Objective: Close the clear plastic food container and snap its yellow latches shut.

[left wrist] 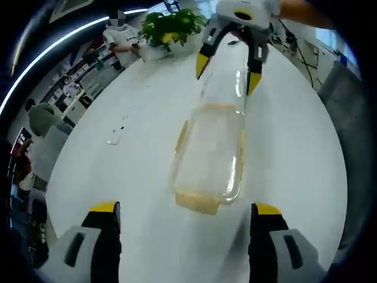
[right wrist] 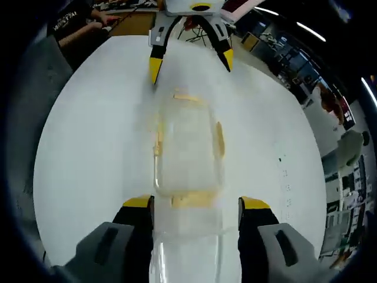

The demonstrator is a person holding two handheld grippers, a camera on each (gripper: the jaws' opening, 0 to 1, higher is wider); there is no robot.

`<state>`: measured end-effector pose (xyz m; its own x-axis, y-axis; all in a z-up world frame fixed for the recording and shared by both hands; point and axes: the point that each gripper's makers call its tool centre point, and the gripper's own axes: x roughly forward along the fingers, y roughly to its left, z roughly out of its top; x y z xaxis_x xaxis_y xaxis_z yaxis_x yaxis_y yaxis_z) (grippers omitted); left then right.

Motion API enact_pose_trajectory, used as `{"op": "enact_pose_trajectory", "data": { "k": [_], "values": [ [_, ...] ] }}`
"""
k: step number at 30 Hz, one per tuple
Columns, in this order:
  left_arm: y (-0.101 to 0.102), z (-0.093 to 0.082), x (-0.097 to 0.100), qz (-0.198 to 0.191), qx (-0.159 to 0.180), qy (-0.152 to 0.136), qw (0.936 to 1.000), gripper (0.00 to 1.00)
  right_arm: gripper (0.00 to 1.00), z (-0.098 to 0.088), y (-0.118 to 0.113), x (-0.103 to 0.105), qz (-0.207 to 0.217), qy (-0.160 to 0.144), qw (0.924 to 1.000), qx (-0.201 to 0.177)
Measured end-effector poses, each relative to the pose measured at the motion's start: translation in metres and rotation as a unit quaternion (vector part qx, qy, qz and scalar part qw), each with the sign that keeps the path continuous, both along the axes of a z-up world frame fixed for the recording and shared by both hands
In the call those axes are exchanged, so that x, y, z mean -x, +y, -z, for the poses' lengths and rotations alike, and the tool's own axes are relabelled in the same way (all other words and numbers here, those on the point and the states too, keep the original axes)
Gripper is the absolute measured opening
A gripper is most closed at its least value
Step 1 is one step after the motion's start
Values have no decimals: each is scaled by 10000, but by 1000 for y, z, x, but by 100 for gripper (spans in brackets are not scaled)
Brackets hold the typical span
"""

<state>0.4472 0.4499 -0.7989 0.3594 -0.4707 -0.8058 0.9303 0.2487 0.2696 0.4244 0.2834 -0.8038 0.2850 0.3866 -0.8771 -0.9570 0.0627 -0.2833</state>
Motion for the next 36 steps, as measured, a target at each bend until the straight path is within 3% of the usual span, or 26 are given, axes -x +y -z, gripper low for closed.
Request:
{"op": "enact_pose_trajectory", "data": {
  "k": [4, 7, 9, 12, 15, 16, 17, 20, 22, 23, 27, 30, 36],
  "values": [
    [-7, 16, -9, 379, -280, 233, 9986, 87, 54, 25, -2, -4, 65, 780, 9967, 203],
    [-11, 23, -11, 546, -433, 433, 9966, 86, 52, 34, -2, -10, -142, 781, 9962, 357],
    [-17, 28, -7, 772, -367, 613, 9945, 87, 52, 39, -8, -8, -78, 992, 9935, 546],
    [-16, 37, -7, 864, -506, 699, 9925, 85, 50, 41, -2, -8, -192, 1024, 9936, 434],
    [-14, 43, -6, 971, -616, 795, 9902, 79, 47, 43, -1, -5, -255, 1181, 9911, 551],
    [-13, 46, -4, 998, -644, 914, 9887, 77, 47, 43, -2, -5, -269, 1184, 9911, 551],
    [-18, 46, 2, 916, -455, 1162, 9879, 75, 47, 43, -1, -4, -285, 1203, 9908, 550],
    [-18, 47, 0, 962, -494, 1183, 9871, 71, 43, 44, -1, -1, -304, 1325, 9892, 543],
    [-16, 48, 10, 1112, -545, 1424, 9820, 63, 40, 44, -1, 1, -358, 1344, 9887, 551],
    [-17, 47, 9, 1205, -571, 1310, 9824, 61, 40, 45, -1, 1, -361, 1361, 9885, 549],
    [-12, 47, 9, 1198, -676, 1345, 9813, 53, 39, 45, -1, 2, -352, 1395, 9881, 550],
    [-4, 46, 9, 1208, -744, 1363, 9805, 37, 38, 45, 0, 3, -362, 1399, 9879, 556],
    [-6, 49, 11, 1092, -806, 1386, 9810, 35, 39, 46, 4, 6, -132, 1441, 9880, 543]
  ]
}}
